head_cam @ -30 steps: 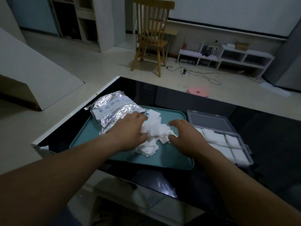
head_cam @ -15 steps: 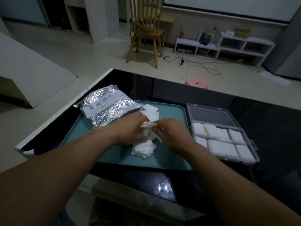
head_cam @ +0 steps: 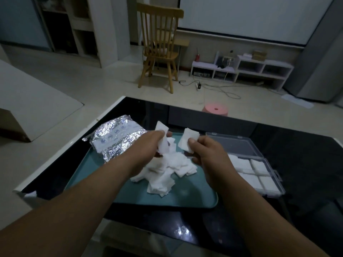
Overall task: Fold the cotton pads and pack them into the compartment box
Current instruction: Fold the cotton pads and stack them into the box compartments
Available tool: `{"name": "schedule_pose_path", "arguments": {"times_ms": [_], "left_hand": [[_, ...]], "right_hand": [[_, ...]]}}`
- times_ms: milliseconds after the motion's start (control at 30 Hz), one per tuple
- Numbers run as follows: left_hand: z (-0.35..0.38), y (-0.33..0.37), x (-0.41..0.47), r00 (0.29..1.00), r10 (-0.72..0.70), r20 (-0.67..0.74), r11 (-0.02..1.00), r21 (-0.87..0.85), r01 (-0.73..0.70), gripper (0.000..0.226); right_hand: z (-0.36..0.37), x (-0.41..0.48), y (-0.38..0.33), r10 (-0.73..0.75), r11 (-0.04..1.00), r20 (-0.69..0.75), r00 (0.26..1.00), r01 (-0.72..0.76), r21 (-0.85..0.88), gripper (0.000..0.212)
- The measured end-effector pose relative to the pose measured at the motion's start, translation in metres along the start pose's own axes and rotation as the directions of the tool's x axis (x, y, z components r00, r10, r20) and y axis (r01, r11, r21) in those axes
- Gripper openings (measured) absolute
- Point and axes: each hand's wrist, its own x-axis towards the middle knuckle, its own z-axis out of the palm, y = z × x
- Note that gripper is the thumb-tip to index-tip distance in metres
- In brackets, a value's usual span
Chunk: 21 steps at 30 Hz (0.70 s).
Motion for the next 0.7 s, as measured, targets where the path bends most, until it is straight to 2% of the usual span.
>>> {"name": "schedule_pose_path", "arguments": {"times_ms": [67, 200, 367, 467, 533, 600, 700], "left_hand": [[0.014, 0.003, -0.013, 0.997, -0.016, 0.074, 0.995, -0.093, 0.023, 0.036], [0.031, 0.002, -0.03, 0.985, -0.007, 0.173, 0.983, -0.181, 0.038, 0.036], [0.023, -0.009, -0.028, 0.969, -0.069, 0.237, 0.946, -0.293, 0.139, 0.038], [0.018, -0.01, -0.023, 0.943, -0.142, 0.3, 0.874, -0.409, 0.261, 0.043], [0.015, -0.007, -0.02, 0.931, -0.169, 0.323, 0.847, -0.436, 0.305, 0.046], [0.015, -0.005, -0.018, 0.937, -0.175, 0.304, 0.842, -0.447, 0.302, 0.047], [0.02, -0.006, -0.011, 0.971, -0.213, 0.108, 0.826, -0.511, 0.238, 0.045]], "right_hand": [[0.008, -0.01, -0.009, 0.108, 0.974, 0.148, 0.983, -0.134, 0.182, 0.011], [0.018, -0.016, -0.011, 0.186, 0.936, 0.246, 0.951, -0.248, 0.251, 0.015], [0.014, -0.015, -0.005, 0.15, 0.968, 0.253, 0.956, -0.194, 0.159, 0.013], [0.011, -0.012, -0.001, 0.113, 0.983, 0.218, 0.969, -0.142, 0.12, 0.012], [0.006, -0.007, 0.0, 0.078, 0.996, 0.215, 0.973, -0.086, 0.032, 0.013], [0.002, -0.005, 0.001, 0.051, 0.997, 0.223, 0.973, -0.036, -0.067, 0.015], [-0.003, -0.002, 0.003, 0.013, 0.989, 0.132, 0.991, 0.006, -0.145, 0.015]]}}
